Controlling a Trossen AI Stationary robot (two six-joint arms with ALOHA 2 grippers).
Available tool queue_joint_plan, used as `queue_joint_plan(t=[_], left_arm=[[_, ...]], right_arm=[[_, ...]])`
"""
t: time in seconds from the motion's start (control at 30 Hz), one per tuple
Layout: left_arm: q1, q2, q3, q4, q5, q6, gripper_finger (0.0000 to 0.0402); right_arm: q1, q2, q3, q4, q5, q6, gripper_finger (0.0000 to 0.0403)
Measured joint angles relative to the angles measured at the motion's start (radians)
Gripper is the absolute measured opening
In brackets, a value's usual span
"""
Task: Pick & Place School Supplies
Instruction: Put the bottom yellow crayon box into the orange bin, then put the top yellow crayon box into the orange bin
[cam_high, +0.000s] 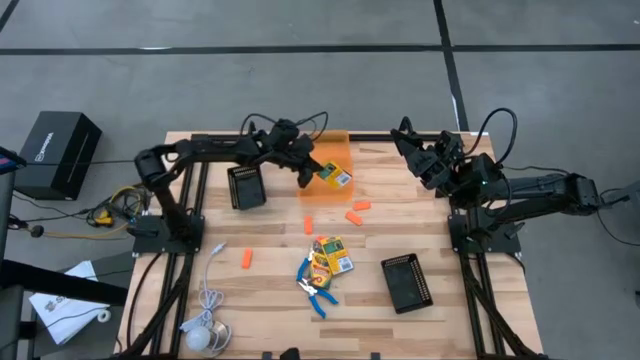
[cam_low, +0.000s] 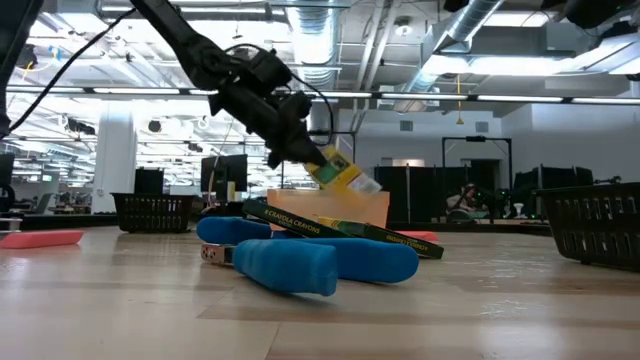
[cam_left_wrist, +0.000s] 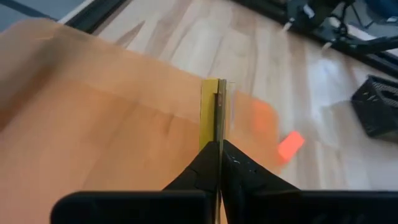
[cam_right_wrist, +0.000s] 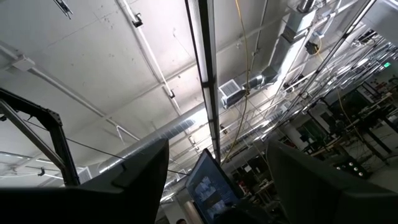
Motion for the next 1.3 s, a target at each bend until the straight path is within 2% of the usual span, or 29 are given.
queue_joint_plan(t=[0.17, 0.47, 0.57, 0.7, 0.77, 0.97, 1.3], left_arm=[[0.034, -0.026, 0.000, -0.001, -0.001, 0.049, 0.0032], [0.068, -0.170, 0.000, -0.012, 0.001, 0.034, 0.0126], [0.046, -0.241, 0.000, -0.022, 0.082, -0.063, 0.0143], [-0.016, -0.285, 0.001, -0.070, 0.312, -0.258, 0.0145], [-0.072, -0.296, 0.001, -0.128, 0.341, -0.274, 0.0139], [-0.218, -0.261, 0.000, -0.287, 0.240, -0.190, 0.0121], [-0.345, -0.072, -0.001, -0.321, 0.228, -0.201, 0.0148]], right_arm=[[0.000, 0.000, 0.000, 0.000, -0.002, 0.000, 0.0260], [-0.028, 0.000, 0.000, 0.000, -0.030, 0.000, 0.0260], [-0.038, 0.000, 0.000, 0.000, -0.049, 0.001, 0.0260], [-0.047, 0.000, 0.000, 0.000, -0.050, 0.000, 0.0260], [-0.052, 0.000, 0.000, 0.000, -0.050, 0.000, 0.0260], [-0.055, 0.000, 0.000, 0.000, -0.050, 0.001, 0.0260], [-0.048, 0.000, 0.000, -0.004, -0.050, 0.017, 0.0260]])
